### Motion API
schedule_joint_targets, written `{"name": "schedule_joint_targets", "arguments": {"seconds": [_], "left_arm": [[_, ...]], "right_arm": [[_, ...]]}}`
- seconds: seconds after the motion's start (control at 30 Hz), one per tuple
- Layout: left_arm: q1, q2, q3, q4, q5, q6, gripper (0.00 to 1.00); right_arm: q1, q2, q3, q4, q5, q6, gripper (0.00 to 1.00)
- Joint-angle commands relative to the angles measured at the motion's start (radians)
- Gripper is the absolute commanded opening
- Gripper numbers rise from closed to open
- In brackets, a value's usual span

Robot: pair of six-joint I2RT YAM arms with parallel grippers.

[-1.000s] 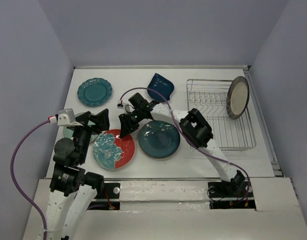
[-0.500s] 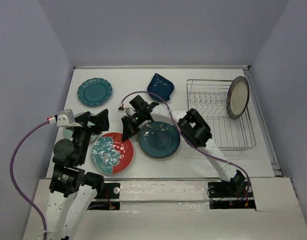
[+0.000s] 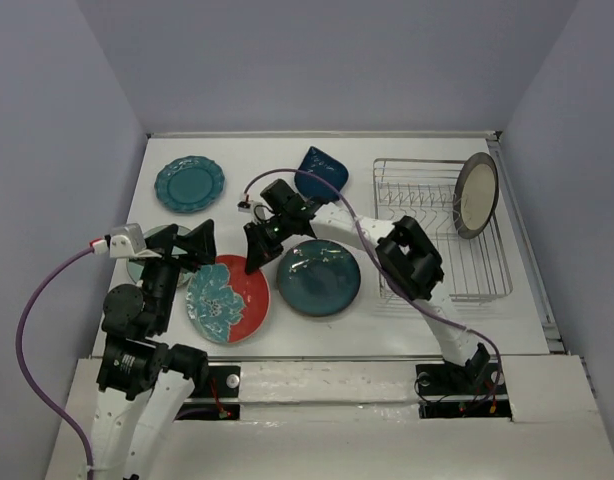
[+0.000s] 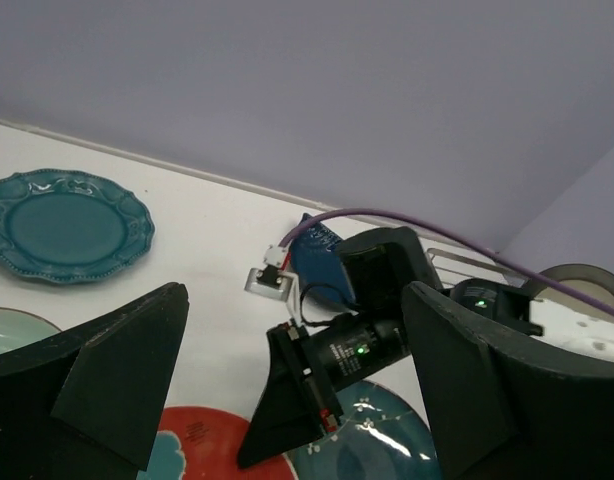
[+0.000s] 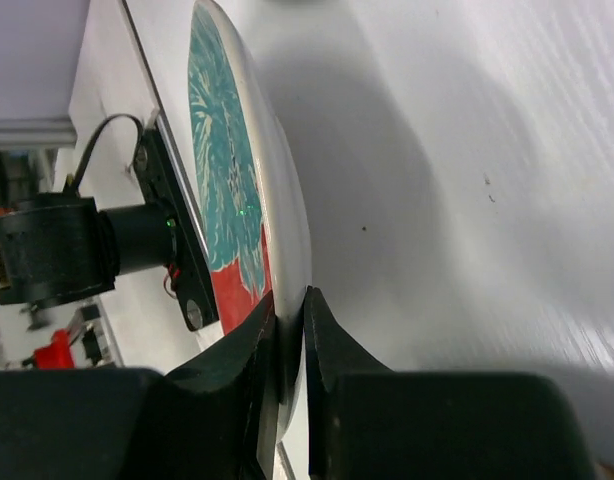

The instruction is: Load the plates into the dish rack

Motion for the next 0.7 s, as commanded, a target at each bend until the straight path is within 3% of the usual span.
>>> {"name": "schedule_joint_targets", "arguments": {"seconds": [0.0,0.13,0.4,0.5,0.67], "left_arm": [[0.001,-0.029,0.039,0.05,-0.022,0.011,0.99],[-0.001,-0.044,0.042,0.045,-0.039,0.019,0.99],[-0.024,-0.073,0.042,0.041,-0.043,0.016,0.99],[-0.043,-0.085,0.039,0.044,-0.036,0.013,0.99],[-0.083,-0.114,0.04,0.044,-0.034,0.01,0.99]], "right_arm": [[0.005,-0.283,-0.08,0.219,0.063,0.087,0.07],[-0.054,-0.403,-0.154,0.308,0.139,0.147,0.07],[-0.313,-0.736,-0.355,0.411,0.246,0.229,0.07],[-0.447,-0.897,-0.407,0.342,0.369,0.159,0.07],[-0.651,-1.07,-0.438,0.147,0.747,-0.038,0.07]]}}
